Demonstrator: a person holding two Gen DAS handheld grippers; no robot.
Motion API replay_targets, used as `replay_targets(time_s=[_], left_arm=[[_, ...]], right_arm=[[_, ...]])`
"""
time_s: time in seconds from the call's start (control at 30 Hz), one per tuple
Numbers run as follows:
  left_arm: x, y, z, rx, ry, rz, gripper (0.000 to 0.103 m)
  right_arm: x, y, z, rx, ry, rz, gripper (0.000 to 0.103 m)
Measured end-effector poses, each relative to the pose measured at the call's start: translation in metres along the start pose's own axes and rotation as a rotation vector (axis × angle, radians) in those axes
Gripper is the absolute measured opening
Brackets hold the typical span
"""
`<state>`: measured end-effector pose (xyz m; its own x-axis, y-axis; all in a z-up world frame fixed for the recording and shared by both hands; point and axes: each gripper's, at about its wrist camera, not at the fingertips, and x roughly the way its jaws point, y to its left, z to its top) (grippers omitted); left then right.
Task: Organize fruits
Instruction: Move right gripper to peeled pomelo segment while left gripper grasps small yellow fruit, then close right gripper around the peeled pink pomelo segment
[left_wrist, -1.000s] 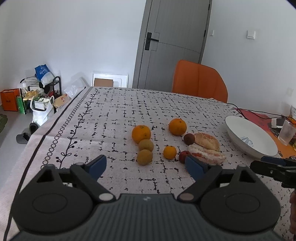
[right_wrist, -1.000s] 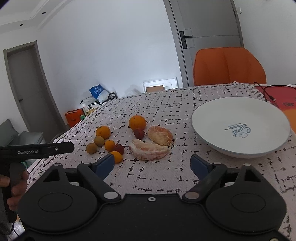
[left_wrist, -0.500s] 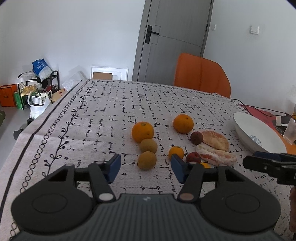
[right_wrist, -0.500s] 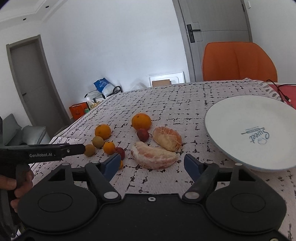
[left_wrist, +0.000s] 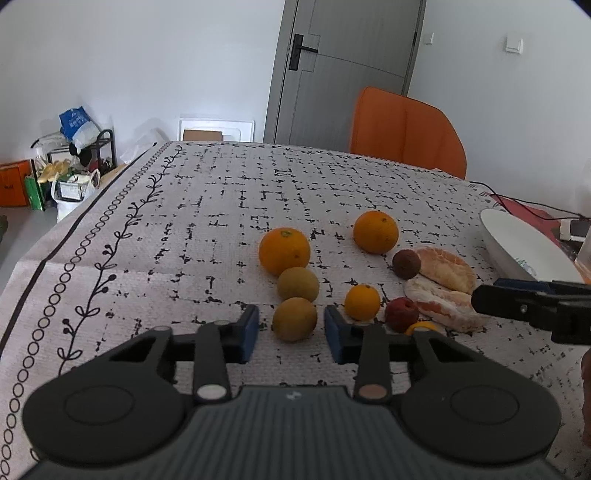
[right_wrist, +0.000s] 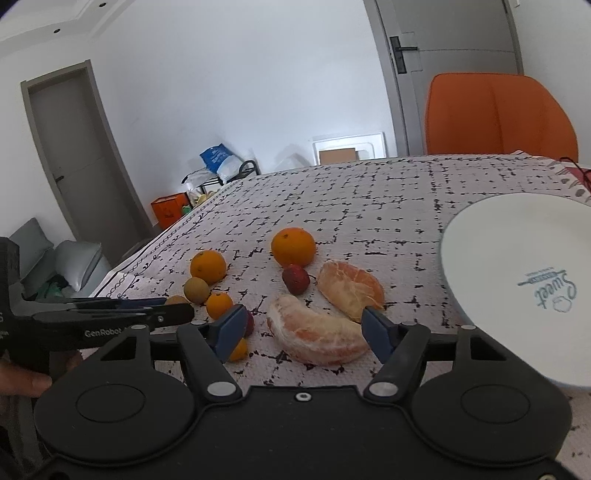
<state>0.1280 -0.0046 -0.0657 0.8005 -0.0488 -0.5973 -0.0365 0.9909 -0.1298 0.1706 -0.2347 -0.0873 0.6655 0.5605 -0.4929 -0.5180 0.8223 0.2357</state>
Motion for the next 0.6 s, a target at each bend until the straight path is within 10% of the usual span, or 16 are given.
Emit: replay_targets(time_s=[0.6], left_arm=[[-0.022, 0.025, -0.004, -0.059, -0.026, -0.009, 0.024]], right_arm=[[0.033, 0.004, 0.009, -0.035, 0.057, 0.022, 0.061]])
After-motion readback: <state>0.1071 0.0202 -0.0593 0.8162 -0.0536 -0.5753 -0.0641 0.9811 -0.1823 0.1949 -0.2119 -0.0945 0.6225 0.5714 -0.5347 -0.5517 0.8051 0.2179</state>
